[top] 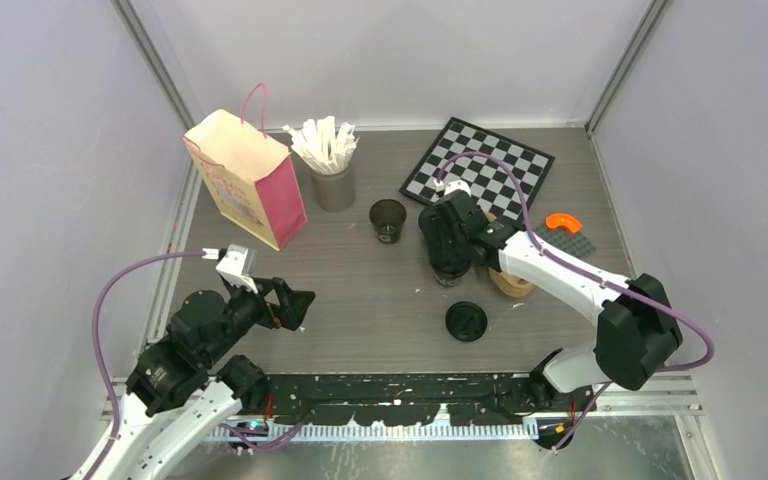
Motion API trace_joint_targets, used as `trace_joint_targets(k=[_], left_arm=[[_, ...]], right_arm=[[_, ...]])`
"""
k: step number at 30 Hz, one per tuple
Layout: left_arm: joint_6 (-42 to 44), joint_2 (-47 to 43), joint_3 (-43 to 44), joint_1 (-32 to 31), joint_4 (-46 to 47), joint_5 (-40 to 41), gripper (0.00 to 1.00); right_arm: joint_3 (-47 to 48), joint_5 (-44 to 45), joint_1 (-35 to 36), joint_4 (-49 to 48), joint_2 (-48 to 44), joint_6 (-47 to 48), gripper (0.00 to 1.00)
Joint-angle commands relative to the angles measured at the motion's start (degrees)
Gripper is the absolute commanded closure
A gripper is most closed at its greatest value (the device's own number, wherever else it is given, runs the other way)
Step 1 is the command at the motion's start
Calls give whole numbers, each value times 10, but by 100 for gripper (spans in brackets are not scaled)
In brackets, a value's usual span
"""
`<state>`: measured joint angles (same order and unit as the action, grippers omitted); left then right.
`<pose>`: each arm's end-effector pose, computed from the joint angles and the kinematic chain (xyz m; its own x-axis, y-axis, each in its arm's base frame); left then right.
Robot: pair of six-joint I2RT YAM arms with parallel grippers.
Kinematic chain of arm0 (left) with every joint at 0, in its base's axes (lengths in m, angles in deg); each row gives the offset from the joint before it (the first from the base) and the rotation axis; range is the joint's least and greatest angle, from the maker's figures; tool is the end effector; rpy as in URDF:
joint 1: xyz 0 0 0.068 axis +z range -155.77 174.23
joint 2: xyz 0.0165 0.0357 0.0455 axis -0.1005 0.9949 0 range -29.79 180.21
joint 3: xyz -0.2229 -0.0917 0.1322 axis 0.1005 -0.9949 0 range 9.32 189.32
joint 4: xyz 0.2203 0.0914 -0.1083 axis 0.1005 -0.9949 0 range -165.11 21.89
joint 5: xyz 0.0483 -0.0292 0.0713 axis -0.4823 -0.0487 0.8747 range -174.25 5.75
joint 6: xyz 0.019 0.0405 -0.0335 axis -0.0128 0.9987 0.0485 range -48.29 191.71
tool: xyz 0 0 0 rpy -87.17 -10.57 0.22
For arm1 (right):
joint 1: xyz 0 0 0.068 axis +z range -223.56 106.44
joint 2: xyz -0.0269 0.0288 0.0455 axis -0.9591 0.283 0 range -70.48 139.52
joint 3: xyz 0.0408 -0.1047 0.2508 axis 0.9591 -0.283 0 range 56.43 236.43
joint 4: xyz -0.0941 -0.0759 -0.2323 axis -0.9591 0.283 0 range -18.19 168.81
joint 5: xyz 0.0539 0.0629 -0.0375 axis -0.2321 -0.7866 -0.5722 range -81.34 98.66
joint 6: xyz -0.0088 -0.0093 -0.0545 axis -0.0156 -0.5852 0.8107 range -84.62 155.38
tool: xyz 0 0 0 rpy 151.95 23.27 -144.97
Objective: Pack the takeout coffee
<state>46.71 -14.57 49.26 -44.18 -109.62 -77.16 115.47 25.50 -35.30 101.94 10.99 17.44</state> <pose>0.0567 -0.0390 0.3081 -0.4266 -0.1970 -0.8827 0.3792 0.8471 -0.3723 0.2407 0.1757 0.2504 -0.7330 -0.2028 -0.6492 -0.2404 0.9701 -0.0316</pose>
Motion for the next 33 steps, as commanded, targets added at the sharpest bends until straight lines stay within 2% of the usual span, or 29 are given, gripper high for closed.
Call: trace_joint_targets(k=[1, 11, 21, 25, 29, 33], left_arm=[[4, 3, 1, -2, 3, 7, 0], [7, 5, -2, -2, 5, 9, 0], [15, 18, -6, -2, 6, 25, 0], [7, 33, -15, -2, 12, 83, 0], [-14, 74, 31, -2, -36, 166, 0], [-6, 107, 71, -2, -33, 177, 0]], right_arm=[[18, -18, -9, -23, 5, 18, 18], [53, -18, -12, 21, -14, 19, 6], [102, -25, -11, 116, -77, -23, 5], [101, -59, -11, 148, -132, -45, 5], [109, -58, -11, 179, -184, -60, 5], [94, -57, -11, 176, -227, -62, 5]])
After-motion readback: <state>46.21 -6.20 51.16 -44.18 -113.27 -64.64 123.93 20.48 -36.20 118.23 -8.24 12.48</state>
